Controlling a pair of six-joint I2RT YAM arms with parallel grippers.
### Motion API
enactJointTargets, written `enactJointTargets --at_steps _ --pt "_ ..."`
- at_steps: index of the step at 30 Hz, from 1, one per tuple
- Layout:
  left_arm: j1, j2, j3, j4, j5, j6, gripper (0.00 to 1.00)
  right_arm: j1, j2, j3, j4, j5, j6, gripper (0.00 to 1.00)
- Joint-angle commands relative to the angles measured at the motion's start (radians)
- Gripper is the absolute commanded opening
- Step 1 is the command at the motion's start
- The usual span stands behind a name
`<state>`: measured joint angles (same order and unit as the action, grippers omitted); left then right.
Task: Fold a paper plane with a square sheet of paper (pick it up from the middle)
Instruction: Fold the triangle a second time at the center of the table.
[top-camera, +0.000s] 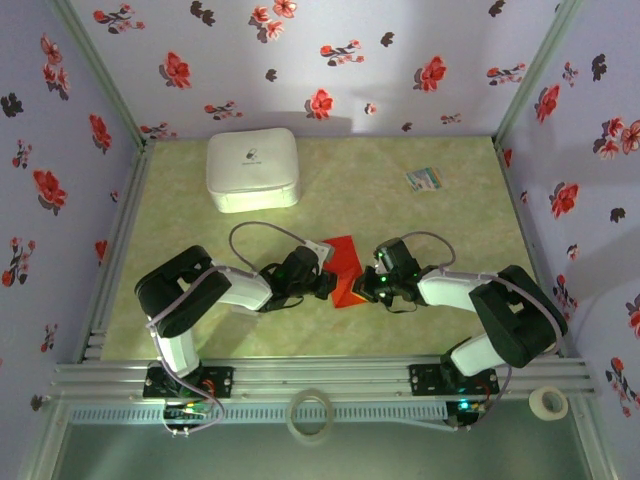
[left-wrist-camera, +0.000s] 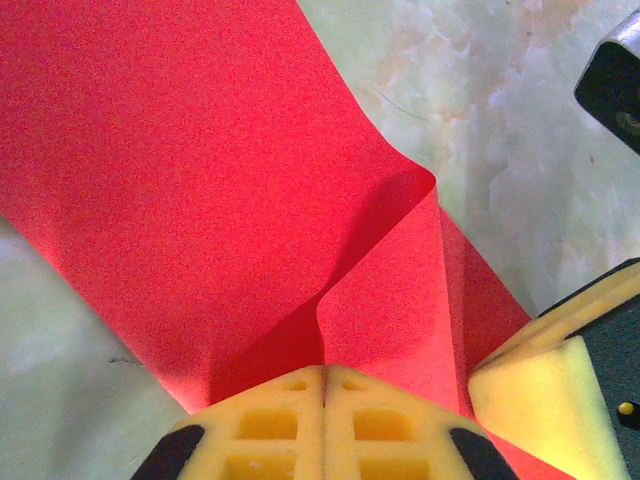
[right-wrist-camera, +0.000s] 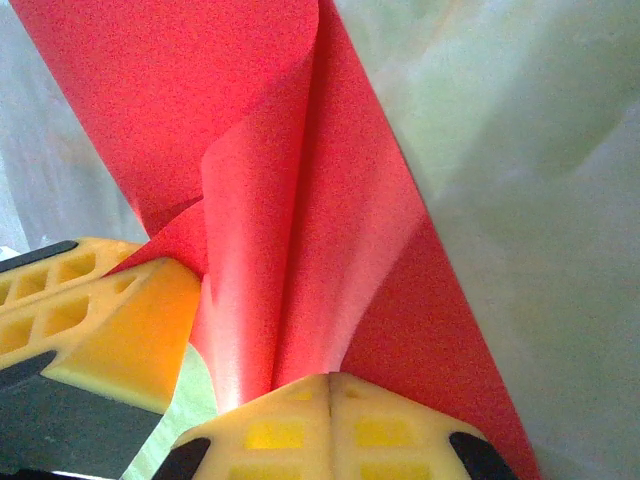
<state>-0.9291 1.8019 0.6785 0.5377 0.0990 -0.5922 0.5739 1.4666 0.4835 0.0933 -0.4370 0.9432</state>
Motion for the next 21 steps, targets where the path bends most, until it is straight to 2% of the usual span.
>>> enactJointTargets --at_steps 1,8,21 --pt "0.006 -0.006 -0.013 -0.021 0.019 -0.030 0.01 -0.006 0.024 -0.006 -0.082 0.037 -0.018 0.05" --pt "0.006 -0.036 -0.001 -0.036 0.024 -0.019 0.01 -0.006 0.026 -0.006 -0.078 0.035 -0.017 0.05" --pt "0.006 0.000 -0.002 -0.020 0.016 -0.012 0.01 -0.007 0.029 -0.010 -0.075 0.036 -0.017 0.06"
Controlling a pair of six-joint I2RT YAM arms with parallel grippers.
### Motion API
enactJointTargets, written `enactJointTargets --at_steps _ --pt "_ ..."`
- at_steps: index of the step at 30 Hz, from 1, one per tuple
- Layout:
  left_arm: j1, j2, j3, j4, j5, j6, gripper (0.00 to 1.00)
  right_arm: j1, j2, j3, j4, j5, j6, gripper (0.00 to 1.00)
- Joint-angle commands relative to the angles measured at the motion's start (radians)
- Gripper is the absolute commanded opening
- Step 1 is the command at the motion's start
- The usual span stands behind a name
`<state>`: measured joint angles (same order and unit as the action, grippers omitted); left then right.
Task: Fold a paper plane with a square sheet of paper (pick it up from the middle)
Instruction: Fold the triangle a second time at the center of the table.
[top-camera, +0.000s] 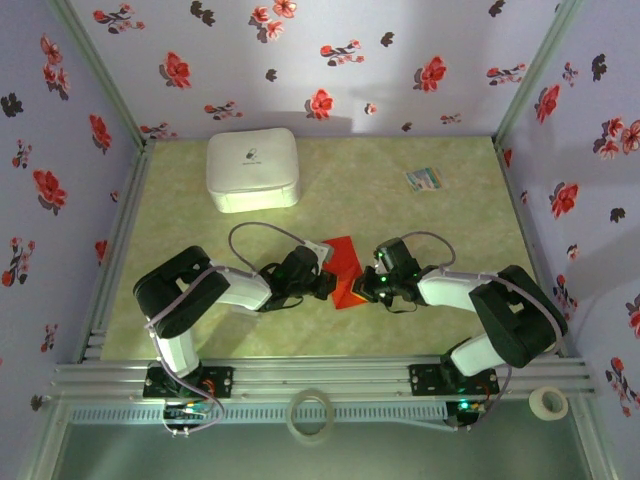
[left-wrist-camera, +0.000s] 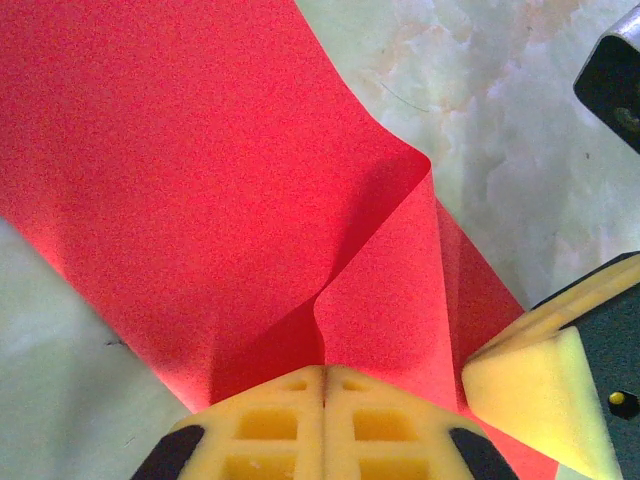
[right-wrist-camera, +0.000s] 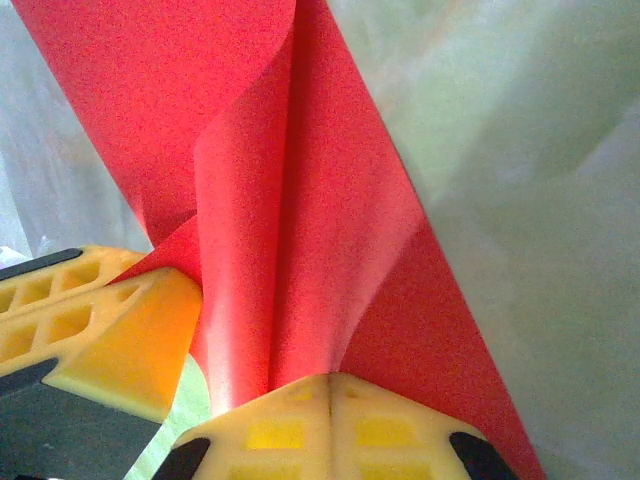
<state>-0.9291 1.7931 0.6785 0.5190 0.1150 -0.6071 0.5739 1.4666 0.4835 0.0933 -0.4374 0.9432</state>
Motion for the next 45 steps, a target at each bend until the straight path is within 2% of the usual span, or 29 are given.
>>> enactJointTargets --at_steps 1,12,33,45 --pt "0.006 0.008 -0.003 0.006 -0.001 0.011 0.01 -0.006 0.028 -0.009 -0.074 0.035 -0.017 0.06" --pt "0.008 -0.023 0.004 -0.001 -0.021 0.064 0.02 -0.007 0.028 -0.010 -0.075 0.037 -0.018 0.06" --pt "0.007 0.011 -0.046 0.022 -0.018 0.012 0.01 -0.009 0.016 0.003 -0.068 0.029 -0.014 0.07" --pt "0.007 0.048 -0.016 0.024 0.003 0.029 0.01 -0.012 -0.035 0.021 -0.032 0.004 0.006 0.09"
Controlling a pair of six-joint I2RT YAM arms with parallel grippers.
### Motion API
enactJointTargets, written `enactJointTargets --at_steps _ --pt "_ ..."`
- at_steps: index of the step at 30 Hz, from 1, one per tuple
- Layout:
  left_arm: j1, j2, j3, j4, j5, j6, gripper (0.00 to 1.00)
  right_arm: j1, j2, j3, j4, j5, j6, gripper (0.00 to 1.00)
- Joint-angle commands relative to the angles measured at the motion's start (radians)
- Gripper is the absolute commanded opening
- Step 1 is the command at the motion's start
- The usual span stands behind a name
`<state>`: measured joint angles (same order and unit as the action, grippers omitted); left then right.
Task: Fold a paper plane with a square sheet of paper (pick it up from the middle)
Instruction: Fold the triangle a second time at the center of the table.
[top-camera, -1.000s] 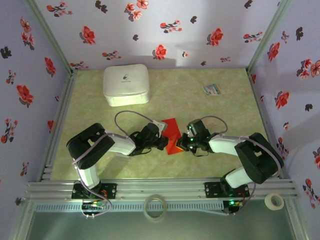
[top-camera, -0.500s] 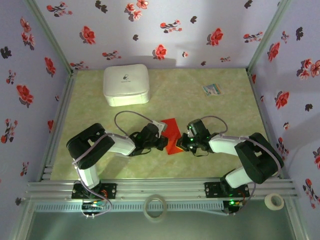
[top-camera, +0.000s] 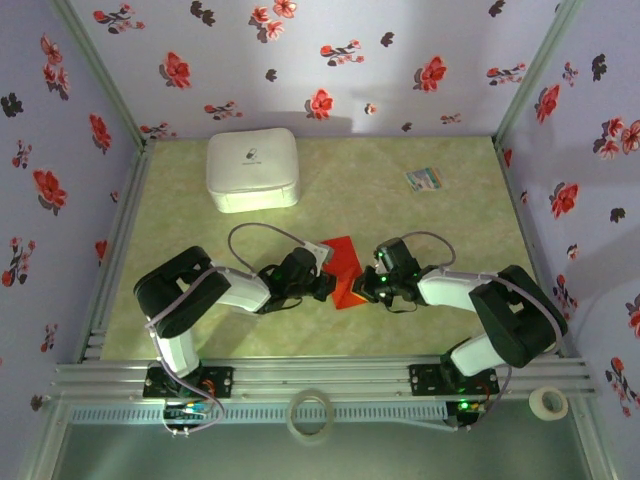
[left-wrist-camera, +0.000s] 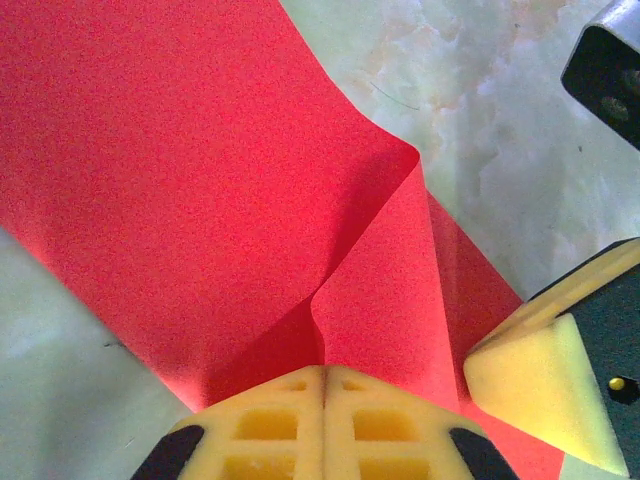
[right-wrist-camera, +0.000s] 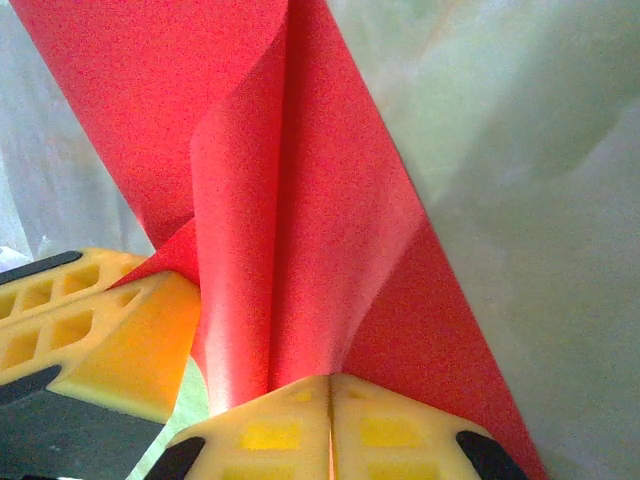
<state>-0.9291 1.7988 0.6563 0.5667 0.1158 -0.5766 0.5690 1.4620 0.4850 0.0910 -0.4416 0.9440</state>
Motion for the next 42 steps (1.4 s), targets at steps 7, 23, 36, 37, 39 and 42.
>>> enactJointTargets --at_steps 7,23,36,37,39,42 --pt "0.007 0.042 0.004 -0.022 0.002 0.001 0.01 -0.009 -0.045 0.028 0.082 -0.045 0.063 0.06" --pt "0.009 0.030 0.013 -0.031 0.003 0.003 0.01 -0.004 -0.054 -0.022 -0.037 0.024 0.041 0.03" --pt "0.010 0.007 0.060 -0.075 0.004 0.047 0.01 -0.009 0.009 -0.026 -0.078 0.061 -0.001 0.01" --pt "0.010 0.008 0.063 -0.080 0.002 0.047 0.01 -0.010 0.008 -0.026 -0.076 0.060 -0.002 0.01" --pt "0.010 0.009 0.057 -0.080 -0.002 0.043 0.01 -0.009 0.009 -0.025 -0.075 0.059 -0.002 0.01" --pt "0.012 0.011 0.050 -0.083 -0.004 0.037 0.01 -0.009 0.009 -0.025 -0.077 0.057 -0.003 0.01"
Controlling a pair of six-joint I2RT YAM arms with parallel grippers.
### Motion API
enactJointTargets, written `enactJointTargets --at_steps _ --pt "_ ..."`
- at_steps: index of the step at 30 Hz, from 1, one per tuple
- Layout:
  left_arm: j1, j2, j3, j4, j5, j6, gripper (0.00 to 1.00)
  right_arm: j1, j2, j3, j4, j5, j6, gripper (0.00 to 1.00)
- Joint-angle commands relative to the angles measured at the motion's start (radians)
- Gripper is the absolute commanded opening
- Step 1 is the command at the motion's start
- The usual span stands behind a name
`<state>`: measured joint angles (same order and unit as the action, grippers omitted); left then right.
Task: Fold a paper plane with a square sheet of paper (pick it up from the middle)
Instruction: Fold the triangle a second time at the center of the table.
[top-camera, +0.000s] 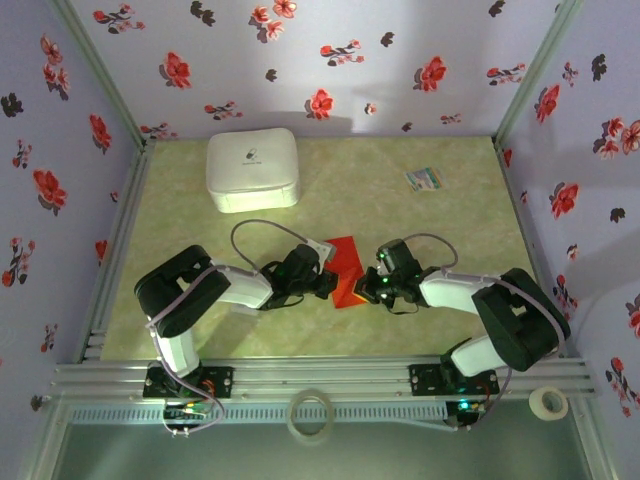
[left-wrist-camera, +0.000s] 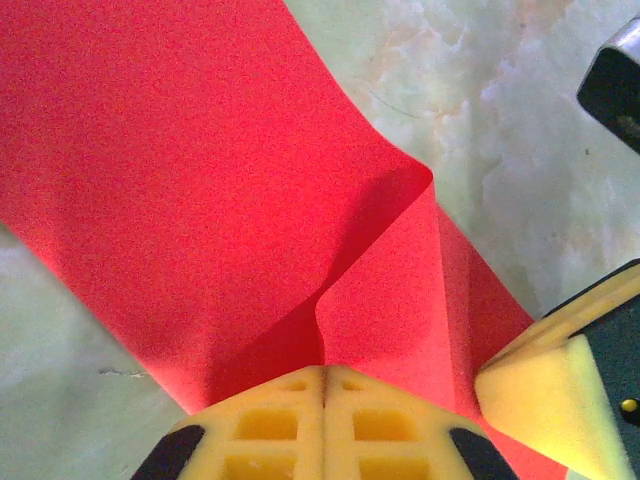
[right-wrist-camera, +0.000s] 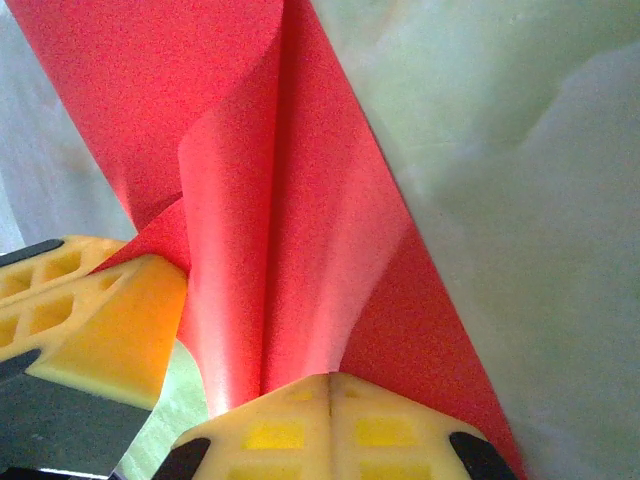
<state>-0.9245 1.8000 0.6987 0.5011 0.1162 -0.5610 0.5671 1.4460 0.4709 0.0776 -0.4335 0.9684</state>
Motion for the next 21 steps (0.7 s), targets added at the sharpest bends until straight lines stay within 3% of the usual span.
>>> enactJointTargets --at_steps 1,15,21 --pt "0.007 0.011 0.004 -0.015 -0.004 0.020 0.01 -0.009 0.025 -0.010 -0.065 0.049 -0.028 0.02" --pt "0.010 0.030 -0.014 -0.001 0.007 -0.004 0.01 -0.012 -0.005 0.010 -0.040 0.033 -0.024 0.04" --pt "0.008 0.024 -0.028 0.004 0.007 -0.009 0.00 -0.012 -0.036 0.031 0.105 -0.046 0.044 0.03"
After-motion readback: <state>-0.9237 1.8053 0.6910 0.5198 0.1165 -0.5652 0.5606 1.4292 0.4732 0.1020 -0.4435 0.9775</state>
